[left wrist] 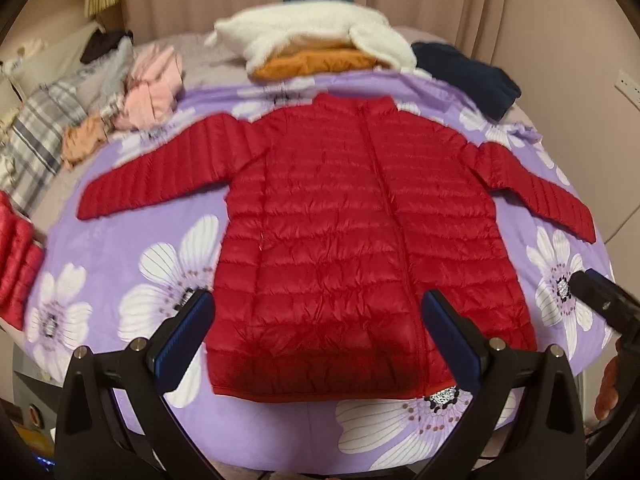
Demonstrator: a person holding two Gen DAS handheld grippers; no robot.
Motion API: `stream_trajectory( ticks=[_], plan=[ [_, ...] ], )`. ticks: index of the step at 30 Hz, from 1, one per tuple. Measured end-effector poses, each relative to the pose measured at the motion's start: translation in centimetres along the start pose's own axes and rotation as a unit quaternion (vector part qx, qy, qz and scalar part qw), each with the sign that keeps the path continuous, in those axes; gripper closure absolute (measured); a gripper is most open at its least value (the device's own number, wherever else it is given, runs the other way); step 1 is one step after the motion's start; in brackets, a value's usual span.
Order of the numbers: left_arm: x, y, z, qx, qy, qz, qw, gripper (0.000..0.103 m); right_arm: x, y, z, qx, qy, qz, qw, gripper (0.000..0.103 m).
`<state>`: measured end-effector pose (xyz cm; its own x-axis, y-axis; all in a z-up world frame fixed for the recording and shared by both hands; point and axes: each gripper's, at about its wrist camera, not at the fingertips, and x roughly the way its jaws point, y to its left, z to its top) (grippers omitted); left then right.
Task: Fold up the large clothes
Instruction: 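Grasp the cuff of the sleeve nearest the right gripper and lift it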
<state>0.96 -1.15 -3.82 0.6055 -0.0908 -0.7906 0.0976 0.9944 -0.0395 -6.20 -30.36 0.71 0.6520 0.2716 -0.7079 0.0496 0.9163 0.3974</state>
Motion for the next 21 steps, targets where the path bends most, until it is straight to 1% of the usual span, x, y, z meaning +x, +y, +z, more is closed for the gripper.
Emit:
stream_trajectory(
  ticks=[2,4,6,8,10,11,13,16,21],
  plan=[
    [1.6,0.6,-0.2,-0.017,0.024,-0.016,0.9994,0.000,0.9,-2.0,-0.1,0.039,0.004,0.014,0.999,0.001],
    [3.1,1.3,-0.2,-0.044,0.047,-0.048,0.9967,0.000,1.6,-4.6,-0.3,0.087,0.000,0.018,0.996,0.001],
    [4.5,2.2,-0.3,-0.082,0.068,-0.086,0.9906,0.000,2.2,-7.5,-0.4,0.137,-0.009,0.007,0.991,0.001],
    [5.5,3.1,-0.5,-0.115,0.081,-0.109,0.9840,0.000,2.2,-10.0,-0.5,0.175,-0.019,0.006,0.984,0.001],
    [6.4,3.9,-0.4,-0.138,0.089,-0.109,0.9804,0.000,2.4,-12.9,-0.5,0.221,-0.032,0.002,0.975,0.001],
    [6.7,4.1,-0.3,-0.144,0.090,-0.106,0.9796,0.000,2.4,-14.2,-0.3,0.240,-0.041,0.004,0.970,0.001],
    [7.0,4.4,0.1,-0.152,0.088,-0.105,0.9788,0.000,2.5,-16.7,0.0,0.273,-0.057,-0.005,0.960,0.001],
    [7.3,4.6,0.6,-0.158,0.086,-0.110,0.9776,0.000,2.7,-19.8,0.6,0.315,-0.076,-0.018,0.946,0.001],
    [8.6,4.6,1.2,-0.152,0.090,-0.110,0.9780,0.000,3.0,-24.3,2.1,0.365,-0.119,-0.009,0.923,0.001]
  ],
)
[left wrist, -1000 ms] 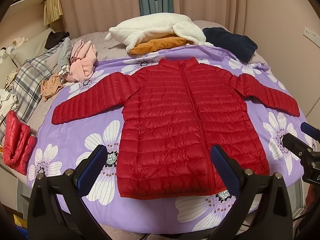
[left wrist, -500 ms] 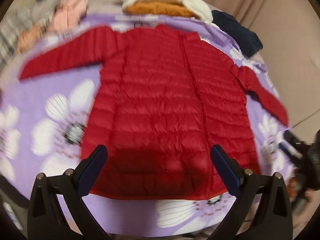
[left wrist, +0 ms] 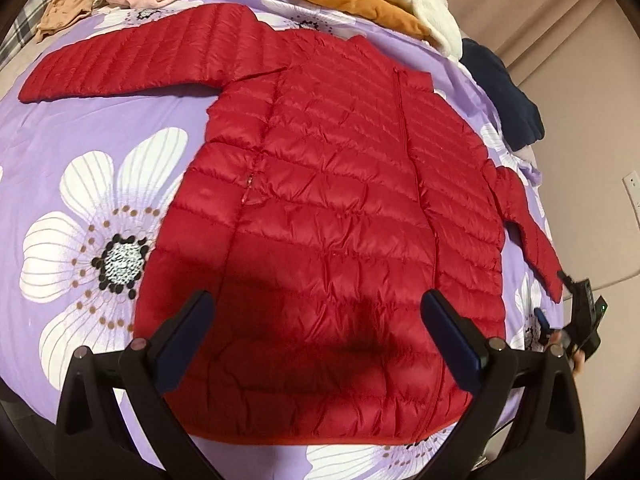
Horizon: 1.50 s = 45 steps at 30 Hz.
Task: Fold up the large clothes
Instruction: 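Grasp the cuff of the sleeve nearest the right gripper and lift it, then fold the held sleeve across the jacket body with the right gripper and release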
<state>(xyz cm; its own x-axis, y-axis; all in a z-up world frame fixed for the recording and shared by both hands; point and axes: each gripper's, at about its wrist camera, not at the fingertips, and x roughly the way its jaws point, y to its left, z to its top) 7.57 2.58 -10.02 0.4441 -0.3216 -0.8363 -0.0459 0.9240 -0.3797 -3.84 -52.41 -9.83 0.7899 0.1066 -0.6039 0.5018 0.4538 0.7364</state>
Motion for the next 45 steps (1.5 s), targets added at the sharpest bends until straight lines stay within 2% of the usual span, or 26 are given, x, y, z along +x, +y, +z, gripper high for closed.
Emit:
stream_trajectory(
  ticks=[6,8,10,11,13,14,15,16,20,23,26,31,33,36,38,39,41,45],
  plan=[
    [1.2,-0.6,0.7,0.006,0.014,-0.001,0.9999,0.000,0.9,-2.0,3.6,0.071,-0.045,0.029,0.996,0.001],
    [1.3,-0.8,0.9,0.012,0.014,0.004,0.9998,0.000,0.9,-2.9,4.7,0.105,-0.066,0.043,0.991,0.005],
    [1.4,-0.9,1.2,0.015,0.014,0.011,0.9997,0.000,1.0,-3.9,5.8,0.133,-0.074,0.044,0.987,0.024],
    [1.5,-0.8,1.4,0.015,0.014,0.015,0.9997,0.000,1.0,-4.3,6.1,0.142,-0.074,0.041,0.986,0.029],
    [1.6,-0.6,1.6,0.013,0.014,0.020,0.9996,0.000,0.9,-4.8,6.6,0.149,-0.074,0.024,0.986,0.056],
    [1.7,-0.5,1.8,0.012,0.014,0.022,0.9996,0.000,0.8,-4.9,6.8,0.147,-0.074,0.010,0.986,0.064],
    [1.7,-0.5,1.8,0.011,0.014,0.023,0.9996,0.000,0.8,-4.8,7.0,0.145,-0.076,0.001,0.986,0.081],
    [1.8,-0.4,2.0,0.010,0.015,0.024,0.9995,0.000,0.4,-4.8,7.2,0.143,-0.078,-0.001,0.987,0.088],
    [1.9,-0.5,2.2,0.014,0.015,0.019,0.9996,0.000,-2.3,-2.1,7.8,0.080,-0.105,-0.014,0.991,0.093],
    [1.8,-0.3,2.4,0.011,0.011,0.009,0.9998,0.000,-4.9,2.9,7.8,-0.022,-0.130,-0.018,0.991,0.094],
    [1.5,0.1,2.8,-0.002,0.003,0.000,1.0000,0.000,-6.6,9.0,7.0,-0.128,-0.137,-0.005,0.982,0.094],
    [0.2,0.6,2.9,-0.008,-0.019,0.007,0.9998,0.000,-6.7,19.8,3.4,-0.282,-0.126,0.007,0.951,0.094],
    [-0.4,1.1,3.0,-0.013,-0.025,-0.001,0.9996,0.000,-6.0,23.8,0.6,-0.345,-0.117,0.005,0.931,0.094],
    [-1.1,2.1,3.1,-0.021,-0.038,0.000,0.9991,0.000,-2.3,28.6,-3.7,-0.423,-0.094,0.005,0.901,0.094],
    [-1.4,3.0,3.3,-0.031,-0.045,0.005,0.9985,0.000,-0.4,30.4,-6.8,-0.463,-0.073,0.009,0.883,0.094],
    [-1.5,3.5,3.3,-0.035,-0.047,0.006,0.9983,0.000,0.8,31.3,-9.1,-0.490,-0.060,0.010,0.869,0.094],
    [-1.7,4.7,3.6,-0.050,-0.051,0.007,0.9974,0.000,4.5,32.7,-11.6,-0.534,-0.042,0.009,0.845,0.094],
    [-1.9,6.8,3.9,-0.074,-0.050,0.021,0.9958,0.000,10.1,33.5,-19.6,-0.630,0.005,-0.015,0.776,0.094]
  ],
)
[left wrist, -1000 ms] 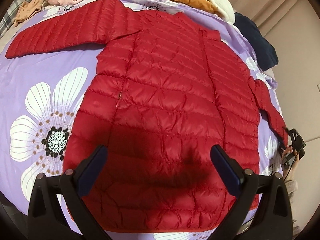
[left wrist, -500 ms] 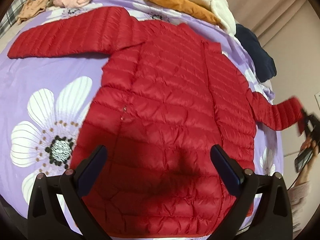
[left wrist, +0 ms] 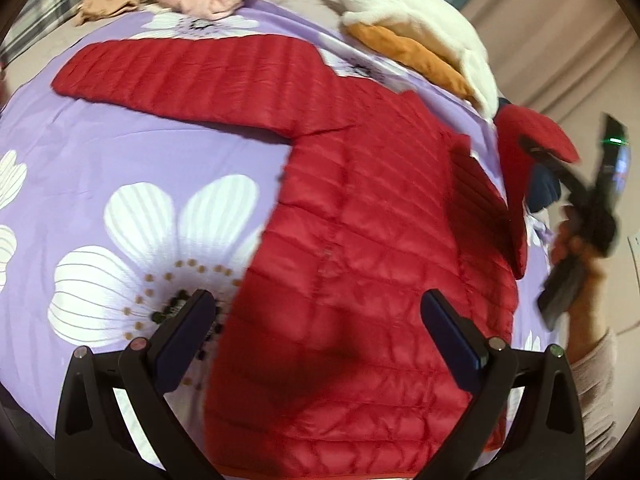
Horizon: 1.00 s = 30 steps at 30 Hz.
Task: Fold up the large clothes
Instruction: 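Fold the held sleeve across the jacket body with the right gripper and release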
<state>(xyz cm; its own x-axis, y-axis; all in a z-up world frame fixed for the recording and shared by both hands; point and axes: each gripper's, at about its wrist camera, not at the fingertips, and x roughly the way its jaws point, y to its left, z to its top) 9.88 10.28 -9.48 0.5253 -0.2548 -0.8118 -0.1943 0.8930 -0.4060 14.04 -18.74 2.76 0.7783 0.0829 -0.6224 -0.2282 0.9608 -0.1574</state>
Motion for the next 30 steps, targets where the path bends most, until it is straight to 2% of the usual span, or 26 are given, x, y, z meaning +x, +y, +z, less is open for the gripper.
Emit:
stream_trajectory(
  ticks=[4,6,8,9,11,12,13,17,19,21,23,24,27,30],
  plan=[
    [-0.1,2.0,0.2,-0.025,0.005,0.010,0.9996,0.000,4.1,5.5,-1.9,-0.066,0.062,0.004,0.996,0.094],
    [-0.2,2.9,0.3,-0.031,0.004,0.015,0.9994,0.000,5.1,6.9,-3.4,-0.092,0.090,0.005,0.992,0.094],
    [-0.2,3.6,0.3,-0.036,0.004,0.018,0.9992,0.000,5.4,7.7,-3.8,-0.113,0.098,0.004,0.989,0.090],
    [-0.1,3.9,0.4,-0.040,0.004,0.020,0.9990,0.000,5.2,7.6,-3.9,-0.115,0.097,0.008,0.989,0.086],
    [0.0,4.5,0.5,-0.047,0.003,0.018,0.9988,0.000,4.4,6.7,-3.5,-0.102,0.107,0.042,0.988,0.070],
    [0.1,4.7,0.5,-0.050,0.003,0.015,0.9986,0.000,3.5,5.7,-3.2,-0.084,0.112,0.068,0.988,0.055],
    [0.2,4.9,0.6,-0.053,0.004,0.014,0.9985,0.000,3.7,5.8,-2.9,-0.071,0.110,0.087,0.988,0.050],
    [0.4,5.8,0.9,-0.061,0.003,0.010,0.9981,0.000,2.3,4.0,-1.5,0.007,0.079,0.173,0.982,0.049],
    [0.3,6.4,1.1,-0.069,0.000,0.004,0.9976,0.000,2.6,3.7,-1.0,0.052,0.066,0.194,0.977,0.049],
    [0.1,7.2,1.3,-0.081,-0.004,-0.003,0.9967,0.000,4.3,4.2,-0.5,0.082,0.067,0.185,0.977,0.052],
    [-0.1,8.4,1.6,-0.101,-0.009,-0.013,0.9948,0.000,6.4,5.5,-0.5,0.096,0.074,0.179,0.976,0.058],
    [-0.3,8.8,1.8,-0.108,-0.012,-0.017,0.9939,0.000,7.7,6.8,-0.8,0.091,0.086,0.175,0.976,0.062],
    [-0.9,10.5,2.5,-0.133,-0.024,-0.025,0.9905,0.000,11.6,10.3,-2.1,0.045,0.144,0.149,0.977,0.062],
    [-1.5,12.4,3.6,-0.162,-0.040,-0.036,0.9854,0.000,12.1,11.8,-2.1,0.022,0.141,0.134,0.981,0.062]
  ],
)
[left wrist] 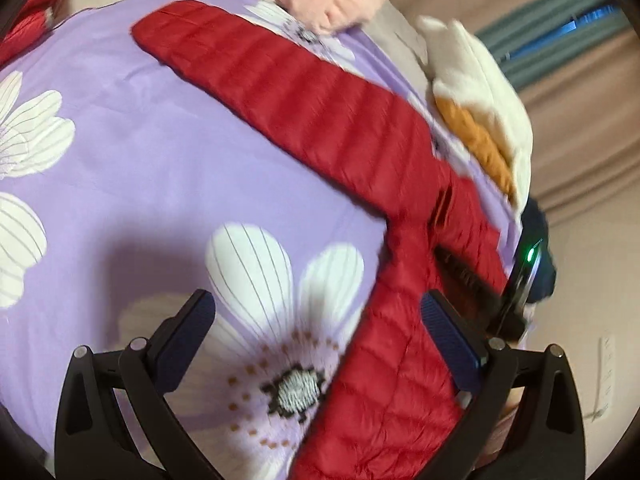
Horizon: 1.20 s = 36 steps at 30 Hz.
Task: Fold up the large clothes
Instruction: 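Fold the held sleeve across the jacket body with the right gripper and release, then grasp the other sleeve with the left gripper and fold it across the body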
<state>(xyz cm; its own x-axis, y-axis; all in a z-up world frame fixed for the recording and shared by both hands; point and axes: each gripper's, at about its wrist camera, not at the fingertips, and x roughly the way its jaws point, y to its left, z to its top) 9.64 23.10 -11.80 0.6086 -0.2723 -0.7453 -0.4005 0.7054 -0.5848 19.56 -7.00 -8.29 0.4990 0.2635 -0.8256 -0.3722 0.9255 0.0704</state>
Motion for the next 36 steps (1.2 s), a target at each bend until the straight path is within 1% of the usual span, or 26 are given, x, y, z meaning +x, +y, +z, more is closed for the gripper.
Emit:
stream_trajectory(
  ticks=[1,2,3,4,6,8,9,10,12,14,16,19,21,23,25,27,29,32,34,36],
  plan=[
    [-0.1,0.6,0.7,-0.013,-0.004,-0.006,0.9999,0.000,-0.2,0.0,0.2,0.006,0.003,0.006,1.000,0.062],
    [-0.1,1.1,1.5,-0.026,-0.005,-0.020,0.9995,0.000,-0.8,-0.1,0.4,0.014,0.005,0.016,1.000,0.062],
    [-0.2,1.7,2.0,-0.038,-0.007,-0.028,0.9989,0.000,-1.9,-0.3,0.5,0.025,-0.002,0.027,0.999,0.062],
    [-0.2,2.4,2.9,-0.058,-0.010,-0.040,0.9975,0.000,-2.8,-0.7,0.4,0.033,-0.012,0.039,0.999,0.062],
    [0.1,3.8,4.6,-0.092,-0.013,-0.077,0.9926,0.000,-5.9,-1.6,-0.3,0.044,-0.049,0.074,0.995,0.062],
    [0.5,5.3,6.3,-0.132,-0.020,-0.108,0.9851,0.001,-8.1,-2.4,-1.4,0.048,-0.069,0.093,0.992,0.062],
    [0.7,5.8,7.1,-0.140,-0.020,-0.127,0.9818,0.001,-9.2,-2.9,-2.2,0.048,-0.078,0.098,0.991,0.062],
    [1.1,6.5,7.9,-0.159,-0.025,-0.144,0.9764,0.001,-9.9,-3.2,-2.8,0.049,-0.084,0.100,0.990,0.062],
    [1.8,7.7,9.4,-0.186,-0.035,-0.164,0.9682,0.001,-11.1,-4.1,-4.2,0.052,-0.087,0.100,0.990,0.062],
    [2.4,8.8,10.5,-0.210,-0.048,-0.171,0.9614,0.001,-12.0,-4.8,-5.4,0.062,-0.092,0.098,0.989,0.062],
    [3.0,9.4,11.5,-0.225,-0.052,-0.186,0.9551,0.001,-12.9,-5.6,-6.5,0.076,-0.094,0.099,0.988,0.062],
    [4.0,10.2,12.6,-0.249,-0.061,-0.200,0.9456,0.001,-13.8,-6.8,-7.4,0.096,-0.101,0.095,0.986,0.062],
    [4.1,10.8,13.3,-0.262,-0.076,-0.203,0.9403,0.001,-14.2,-7.3,-7.8,0.112,-0.106,0.098,0.983,0.062],
    [4.1,10.9,13.9,-0.262,-0.087,-0.212,0.9374,0.001,-14.9,-7.9,-8.7,0.123,-0.112,0.094,0.982,0.062],
    [4.3,11.2,14.6,-0.270,-0.092,-0.211,0.9347,0.001,-15.4,-8.2,-9.3,0.128,-0.114,0.089,0.981,0.062],
    [4.2,11.7,15.0,-0.280,-0.106,-0.219,0.9288,0.001,-15.7,-8.5,-9.6,0.134,-0.116,0.083,0.981,0.062],
    [4.2,12.2,15.4,-0.294,-0.120,-0.226,0.9210,0.001,-16.0,-8.8,-9.9,0.139,-0.117,0.082,0.980,0.062],
    [4.0,12.5,15.6,-0.307,-0.137,-0.215,0.9170,0.004,-16.3,-8.9,-10.3,0.137,-0.120,0.072,0.981,0.062],
    [4.1,12.7,15.7,-0.310,-0.144,-0.198,0.9185,0.007,-16.4,-9.0,-10.6,0.137,-0.120,0.071,0.981,0.062],
    [4.5,12.7,16.5,-0.314,-0.149,-0.185,0.9194,0.007,-16.5,-8.9,-10.7,0.135,-0.119,0.060,0.982,0.062]
  ],
)
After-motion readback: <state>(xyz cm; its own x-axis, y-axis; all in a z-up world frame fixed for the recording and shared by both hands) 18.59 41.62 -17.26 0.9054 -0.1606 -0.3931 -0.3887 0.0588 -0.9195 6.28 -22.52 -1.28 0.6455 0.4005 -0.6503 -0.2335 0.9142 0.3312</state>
